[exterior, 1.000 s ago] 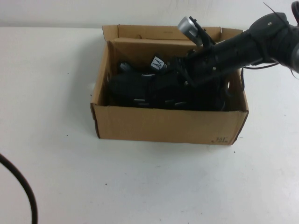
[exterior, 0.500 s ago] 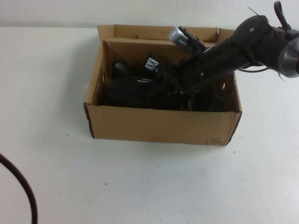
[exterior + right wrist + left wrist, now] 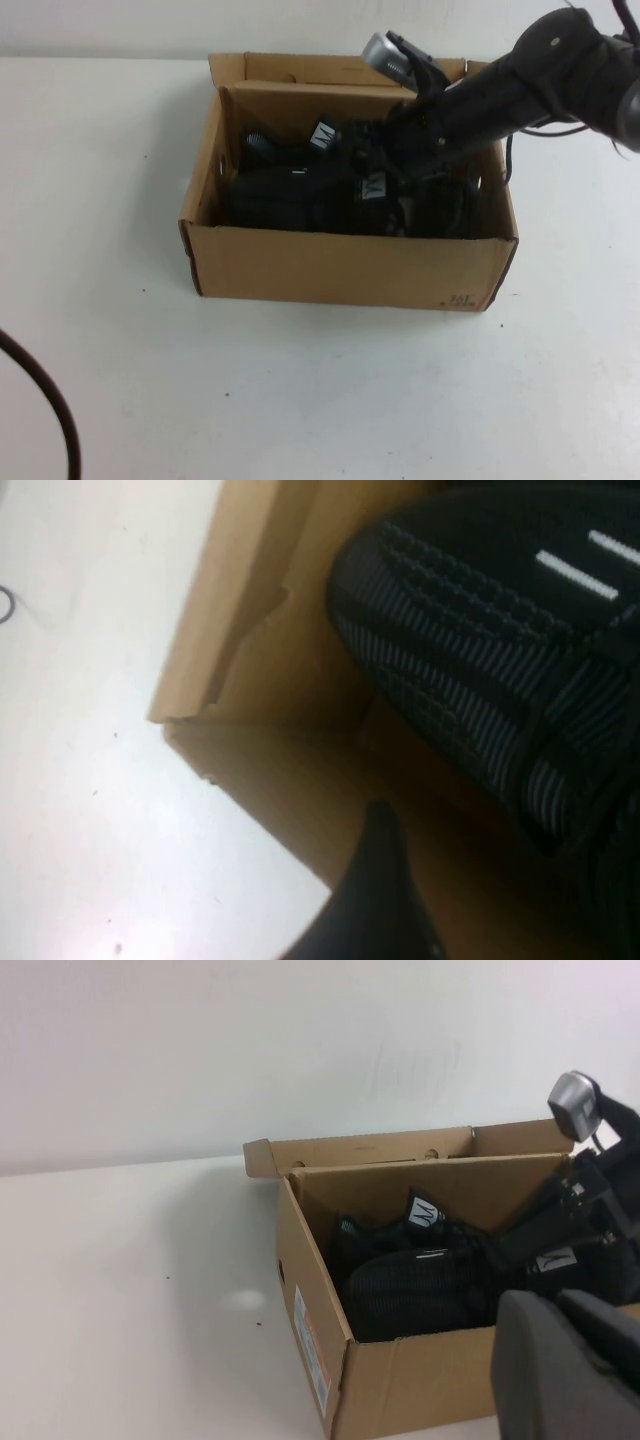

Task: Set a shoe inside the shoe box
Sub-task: Place the shoe in the shoe box

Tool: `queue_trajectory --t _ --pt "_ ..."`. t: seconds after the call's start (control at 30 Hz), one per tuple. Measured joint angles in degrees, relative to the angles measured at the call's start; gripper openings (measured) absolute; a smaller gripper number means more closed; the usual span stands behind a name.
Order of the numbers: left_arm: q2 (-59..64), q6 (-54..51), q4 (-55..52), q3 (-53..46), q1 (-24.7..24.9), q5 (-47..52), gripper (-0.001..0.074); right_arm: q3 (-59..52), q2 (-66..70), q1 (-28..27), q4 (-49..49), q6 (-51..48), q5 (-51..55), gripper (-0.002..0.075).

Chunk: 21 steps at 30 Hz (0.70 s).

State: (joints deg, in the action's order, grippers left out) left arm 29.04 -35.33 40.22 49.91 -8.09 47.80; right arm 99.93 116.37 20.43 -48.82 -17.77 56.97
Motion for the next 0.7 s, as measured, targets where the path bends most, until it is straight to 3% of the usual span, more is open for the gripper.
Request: queue_trajectory --t 0.7 --pt "0.0 0.0 -2.2 0.0 2.4 0.6 -0.0001 0.0 -10.9 0.0 12.2 1.1 -2.5 0.0493"
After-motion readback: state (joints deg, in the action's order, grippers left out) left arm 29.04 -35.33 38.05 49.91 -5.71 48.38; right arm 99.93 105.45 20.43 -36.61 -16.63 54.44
